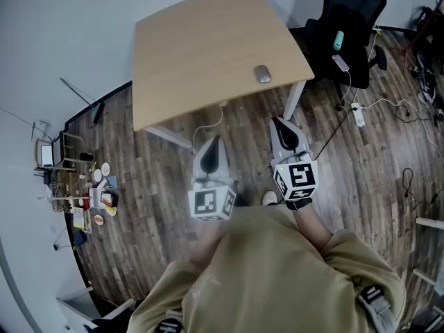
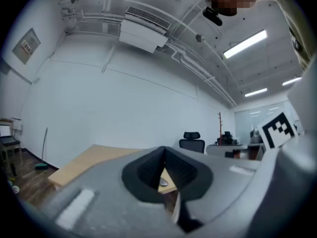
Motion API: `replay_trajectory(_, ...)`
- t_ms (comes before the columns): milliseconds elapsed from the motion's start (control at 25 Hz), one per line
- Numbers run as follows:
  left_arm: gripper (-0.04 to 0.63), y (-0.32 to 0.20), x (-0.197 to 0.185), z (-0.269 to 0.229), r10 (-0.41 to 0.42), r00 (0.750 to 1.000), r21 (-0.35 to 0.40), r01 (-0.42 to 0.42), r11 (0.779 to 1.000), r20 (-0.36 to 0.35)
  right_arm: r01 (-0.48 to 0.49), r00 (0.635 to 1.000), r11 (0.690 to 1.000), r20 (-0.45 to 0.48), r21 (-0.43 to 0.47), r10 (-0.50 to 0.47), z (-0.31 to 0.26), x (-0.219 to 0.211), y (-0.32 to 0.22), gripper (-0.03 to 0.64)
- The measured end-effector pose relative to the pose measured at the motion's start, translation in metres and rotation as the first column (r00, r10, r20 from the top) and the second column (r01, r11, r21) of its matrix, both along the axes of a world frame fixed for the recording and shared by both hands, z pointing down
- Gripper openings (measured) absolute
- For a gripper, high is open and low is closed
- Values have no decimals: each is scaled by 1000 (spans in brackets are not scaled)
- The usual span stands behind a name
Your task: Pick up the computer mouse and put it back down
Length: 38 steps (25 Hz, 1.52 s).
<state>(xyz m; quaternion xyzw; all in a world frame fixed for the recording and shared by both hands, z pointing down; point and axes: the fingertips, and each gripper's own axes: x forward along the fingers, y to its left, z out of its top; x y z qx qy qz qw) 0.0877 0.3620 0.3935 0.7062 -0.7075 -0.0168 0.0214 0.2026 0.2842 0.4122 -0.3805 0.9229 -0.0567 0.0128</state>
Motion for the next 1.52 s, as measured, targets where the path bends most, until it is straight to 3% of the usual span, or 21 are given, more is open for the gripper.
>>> replay_trajectory(200,0,-5,-3,14,0,1000,-44,0,999,-6,-3,1000,999,10,-33,3,12,-4,-14,6)
replay_trajectory(400,0,-29,-23,38,16,999,-114,-20,993,-38,53,998,997,28,-62,-52,31,-31,-31,6)
replay_trajectory(880,0,-157,-94,19,108,992,-63,-112,992,-65,61,996,998,-68,10,-60,7,-105,-134,6)
replay_trajectory(1280,0,-230,-184,26,111,989,-82,-119,989,-97,-20,994,1000,-111,7,21,5,-163,-222,6)
replay_trajectory(1520,0,-262,-214,30,163,977,-79,-175,981,-138,-78,987,997,-141,7,79,14,-188,-256,6)
